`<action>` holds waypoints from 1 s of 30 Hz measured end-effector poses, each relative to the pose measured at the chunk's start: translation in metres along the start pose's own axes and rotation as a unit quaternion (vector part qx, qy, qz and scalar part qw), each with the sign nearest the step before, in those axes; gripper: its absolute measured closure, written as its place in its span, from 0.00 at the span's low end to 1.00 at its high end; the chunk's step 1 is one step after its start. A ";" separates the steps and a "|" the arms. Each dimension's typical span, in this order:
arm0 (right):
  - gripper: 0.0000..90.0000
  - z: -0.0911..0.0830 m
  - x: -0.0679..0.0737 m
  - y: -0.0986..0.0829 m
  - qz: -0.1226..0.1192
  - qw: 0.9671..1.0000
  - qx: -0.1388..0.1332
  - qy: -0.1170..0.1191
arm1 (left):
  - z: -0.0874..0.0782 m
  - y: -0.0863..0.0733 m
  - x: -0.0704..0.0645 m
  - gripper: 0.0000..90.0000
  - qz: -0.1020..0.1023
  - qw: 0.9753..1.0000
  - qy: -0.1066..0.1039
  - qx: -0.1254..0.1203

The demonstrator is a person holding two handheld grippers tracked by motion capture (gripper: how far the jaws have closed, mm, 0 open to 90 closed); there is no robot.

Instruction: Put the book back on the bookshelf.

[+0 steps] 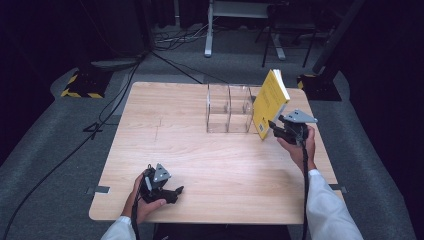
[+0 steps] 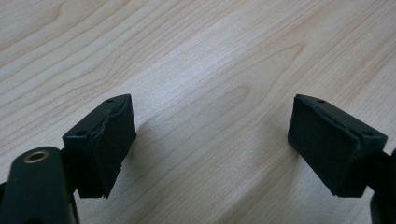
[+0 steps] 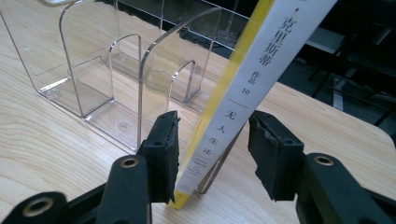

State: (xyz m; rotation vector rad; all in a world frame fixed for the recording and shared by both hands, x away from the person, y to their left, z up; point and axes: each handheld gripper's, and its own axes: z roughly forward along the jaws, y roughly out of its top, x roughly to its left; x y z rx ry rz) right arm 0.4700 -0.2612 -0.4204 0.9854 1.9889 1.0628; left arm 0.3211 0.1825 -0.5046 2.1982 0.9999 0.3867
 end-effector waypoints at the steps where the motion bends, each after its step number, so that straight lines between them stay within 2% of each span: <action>1: 0.60 -0.001 0.000 0.000 -0.003 1.000 0.002 0.002 | 0.000 0.000 0.000 0.17 0.000 1.000 0.000 0.000; 7: 0.58 -0.007 0.001 0.004 -0.024 0.999 0.017 0.012 | 0.000 0.000 0.000 0.17 0.001 1.000 0.001 0.000; 18: 0.54 -0.016 0.002 0.007 -0.032 0.998 0.039 0.039 | 0.000 0.000 0.000 0.17 0.001 1.000 0.001 0.000; 26: 0.47 -0.023 0.005 0.005 -0.045 0.996 0.062 0.055 | 0.000 0.000 0.000 0.17 0.000 1.000 0.000 0.000; 30: 0.42 -0.028 0.005 0.002 -0.043 0.993 0.079 0.078 | 0.000 0.000 0.000 0.17 0.000 1.000 0.000 0.000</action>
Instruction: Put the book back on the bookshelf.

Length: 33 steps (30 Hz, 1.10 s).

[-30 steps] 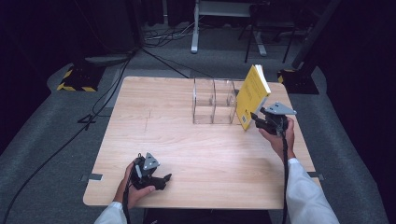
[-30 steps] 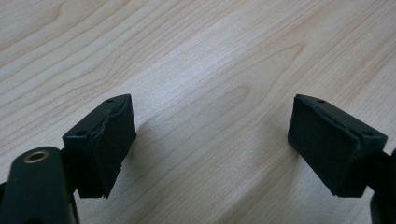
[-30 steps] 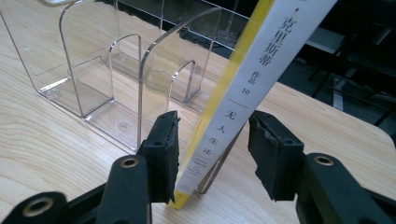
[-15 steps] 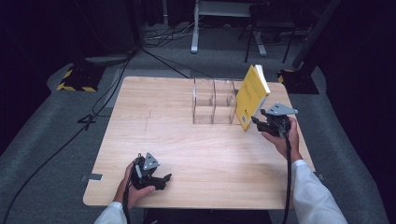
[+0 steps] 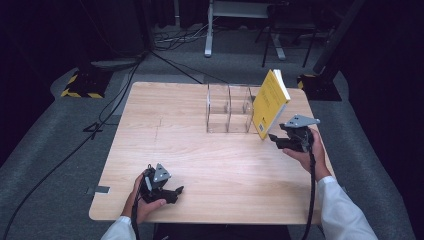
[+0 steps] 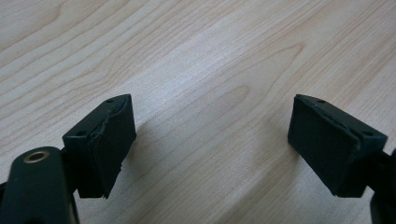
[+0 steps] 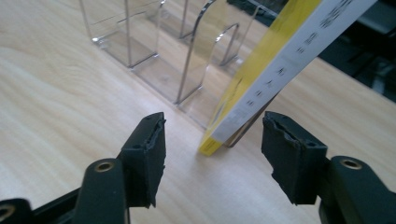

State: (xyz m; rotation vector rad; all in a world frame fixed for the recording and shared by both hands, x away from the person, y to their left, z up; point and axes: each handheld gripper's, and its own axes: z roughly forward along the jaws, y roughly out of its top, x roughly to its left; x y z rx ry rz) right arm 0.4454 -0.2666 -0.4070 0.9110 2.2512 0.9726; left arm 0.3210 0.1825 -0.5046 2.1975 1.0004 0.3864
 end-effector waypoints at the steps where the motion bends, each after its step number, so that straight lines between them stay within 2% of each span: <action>1: 0.40 -0.002 0.001 -0.002 -0.002 1.000 0.003 -0.002 | 0.000 0.000 0.000 0.17 0.001 1.000 0.001 0.000; 6: 0.38 -0.006 0.004 -0.009 -0.007 1.000 0.013 -0.002 | 0.000 0.000 0.000 0.17 0.001 1.000 0.000 0.000; 11: 0.35 -0.014 0.008 -0.017 -0.023 0.999 0.035 -0.010 | 0.000 0.000 0.000 0.17 0.001 1.000 0.000 0.000; 12: 0.34 -0.015 0.009 -0.019 -0.023 0.999 0.038 -0.005 | 0.000 0.000 0.000 0.17 0.002 1.000 0.000 0.000; 14: 0.34 -0.019 0.011 -0.024 -0.023 0.999 0.046 0.005 | 0.001 0.000 0.000 0.17 -0.001 1.000 -0.003 -0.001; 17: 0.33 -0.024 0.015 -0.032 -0.033 0.997 0.063 -0.005 | 0.001 0.000 0.000 0.17 -0.001 1.000 -0.002 -0.002; 23: 0.32 -0.032 0.020 -0.051 -0.044 0.996 0.081 -0.002 | 0.001 0.000 0.000 0.17 -0.003 1.000 -0.003 -0.001; 26: 0.32 -0.036 0.020 -0.061 -0.042 0.996 0.084 0.008 | 0.001 0.000 0.000 0.17 -0.004 1.000 -0.004 -0.002; 29: 0.31 -0.039 0.021 -0.073 -0.046 0.995 0.084 -0.003 | 0.001 0.001 0.000 0.17 -0.002 1.000 -0.005 0.000; 33: 0.30 -0.043 0.019 -0.088 -0.041 0.996 0.085 0.006 | 0.001 0.001 0.000 0.17 -0.002 1.000 -0.006 0.001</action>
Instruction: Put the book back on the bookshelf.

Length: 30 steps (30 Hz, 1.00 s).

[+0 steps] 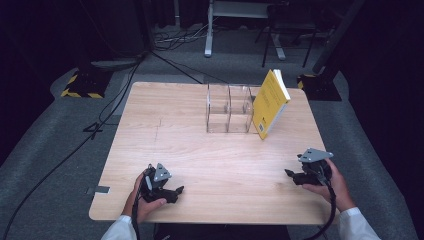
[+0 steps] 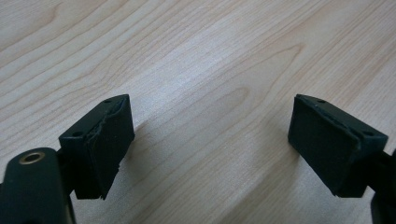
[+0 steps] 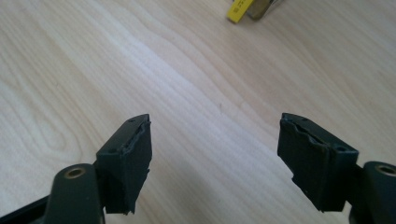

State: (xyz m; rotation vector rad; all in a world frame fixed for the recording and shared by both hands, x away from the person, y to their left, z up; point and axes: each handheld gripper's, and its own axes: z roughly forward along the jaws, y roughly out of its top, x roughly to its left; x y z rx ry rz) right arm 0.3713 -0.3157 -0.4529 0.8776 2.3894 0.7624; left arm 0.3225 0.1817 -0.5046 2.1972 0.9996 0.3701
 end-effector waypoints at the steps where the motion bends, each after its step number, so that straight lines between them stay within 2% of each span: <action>1: 0.29 -0.001 0.000 -0.004 0.000 1.000 0.004 0.003 | 0.000 0.000 0.000 0.17 0.000 1.000 0.000 -0.001; 5: 0.29 -0.001 0.001 -0.017 0.001 1.000 0.009 0.001 | 0.000 0.000 0.000 0.17 0.000 1.000 0.000 0.000; 6: 0.28 -0.001 0.001 -0.026 0.006 1.000 0.007 0.003 | 0.000 0.000 0.000 0.17 0.000 1.000 0.000 0.000; 16: 0.27 -0.003 0.005 -0.060 0.018 1.000 -0.011 0.007 | 0.000 0.000 0.000 0.17 0.000 1.000 0.000 0.000; 21: 0.27 -0.010 0.002 -0.078 0.053 0.998 -0.032 0.012 | 0.000 0.000 0.000 0.17 0.000 1.000 0.000 0.000; 26: 0.25 -0.017 -0.003 -0.096 0.096 0.994 -0.047 0.016 | 0.000 0.000 0.000 0.17 0.000 1.000 0.000 0.000; 30: 0.25 -0.020 -0.007 -0.106 0.134 0.990 -0.051 0.019 | 0.000 0.000 0.000 0.17 0.000 1.000 0.001 0.000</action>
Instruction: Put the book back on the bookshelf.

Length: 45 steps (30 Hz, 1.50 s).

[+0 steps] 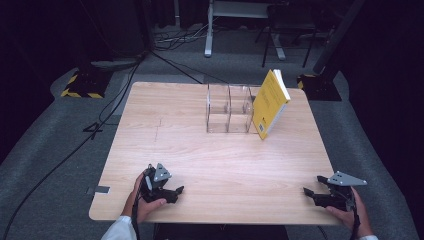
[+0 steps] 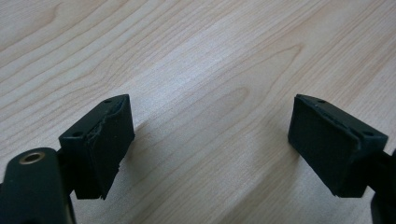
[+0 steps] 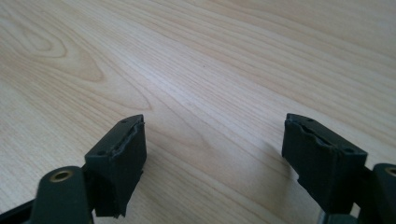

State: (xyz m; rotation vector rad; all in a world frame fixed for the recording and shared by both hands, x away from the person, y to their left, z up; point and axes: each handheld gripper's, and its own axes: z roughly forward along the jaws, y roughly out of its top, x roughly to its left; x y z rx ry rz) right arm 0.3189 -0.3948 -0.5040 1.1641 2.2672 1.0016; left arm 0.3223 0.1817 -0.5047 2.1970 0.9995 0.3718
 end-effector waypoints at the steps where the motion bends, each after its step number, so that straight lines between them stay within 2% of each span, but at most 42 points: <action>1: 0.24 0.000 -0.002 0.000 0.012 1.000 0.004 0.002 | 0.000 0.000 0.000 0.17 0.000 1.000 0.000 0.000; 45: 0.23 0.001 -0.001 0.000 0.017 1.000 0.004 -0.002 | -0.001 -0.001 -0.001 0.17 0.001 1.000 0.004 -0.003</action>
